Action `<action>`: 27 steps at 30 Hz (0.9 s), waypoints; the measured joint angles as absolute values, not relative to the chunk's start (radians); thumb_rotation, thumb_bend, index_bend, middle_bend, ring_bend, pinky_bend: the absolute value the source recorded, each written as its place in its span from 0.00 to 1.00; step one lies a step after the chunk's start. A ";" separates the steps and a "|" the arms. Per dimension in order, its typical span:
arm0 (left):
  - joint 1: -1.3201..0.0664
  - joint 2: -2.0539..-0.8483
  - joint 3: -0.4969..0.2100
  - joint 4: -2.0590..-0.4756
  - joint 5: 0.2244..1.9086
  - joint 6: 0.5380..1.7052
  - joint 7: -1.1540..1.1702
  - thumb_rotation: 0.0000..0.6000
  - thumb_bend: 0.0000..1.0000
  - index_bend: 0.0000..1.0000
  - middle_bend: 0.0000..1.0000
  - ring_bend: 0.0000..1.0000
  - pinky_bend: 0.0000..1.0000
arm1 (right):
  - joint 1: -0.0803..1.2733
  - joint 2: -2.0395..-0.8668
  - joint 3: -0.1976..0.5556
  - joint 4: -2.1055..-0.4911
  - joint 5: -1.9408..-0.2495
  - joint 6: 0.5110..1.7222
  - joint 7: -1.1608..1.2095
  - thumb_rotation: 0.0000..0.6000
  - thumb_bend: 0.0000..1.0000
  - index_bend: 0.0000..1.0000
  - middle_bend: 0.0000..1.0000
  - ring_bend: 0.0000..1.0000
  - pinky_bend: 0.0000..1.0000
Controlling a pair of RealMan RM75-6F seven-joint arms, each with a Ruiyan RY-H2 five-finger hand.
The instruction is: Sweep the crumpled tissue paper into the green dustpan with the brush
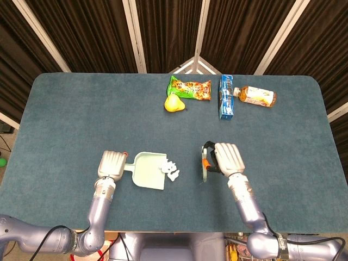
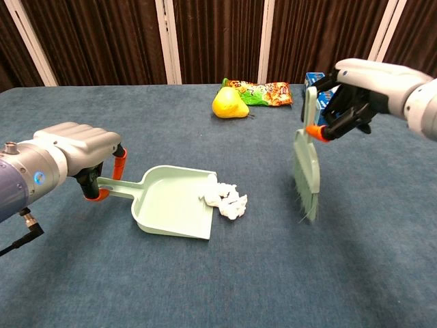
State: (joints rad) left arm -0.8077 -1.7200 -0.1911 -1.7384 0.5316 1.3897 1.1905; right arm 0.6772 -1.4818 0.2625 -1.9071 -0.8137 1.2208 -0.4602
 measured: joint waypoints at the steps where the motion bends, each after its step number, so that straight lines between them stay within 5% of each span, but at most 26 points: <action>1: -0.810 -1.721 -0.192 -1.739 0.529 1.391 1.192 1.00 0.57 0.61 1.00 1.00 1.00 | 0.679 -1.492 0.259 -1.909 -0.812 1.224 -0.465 1.00 0.63 0.81 0.86 0.92 0.78; 13: -0.825 -1.729 -0.194 -1.739 0.502 1.396 1.189 1.00 0.57 0.61 1.00 1.00 1.00 | 0.704 -1.637 0.242 -1.904 -0.769 1.247 -0.503 1.00 0.63 0.82 0.86 0.92 0.78; 27: -0.843 -1.757 -0.188 -1.718 0.488 1.398 1.184 1.00 0.57 0.61 1.00 1.00 1.00 | 0.795 -1.785 0.388 -1.968 -0.640 1.292 -0.540 1.00 0.65 0.82 0.86 0.92 0.78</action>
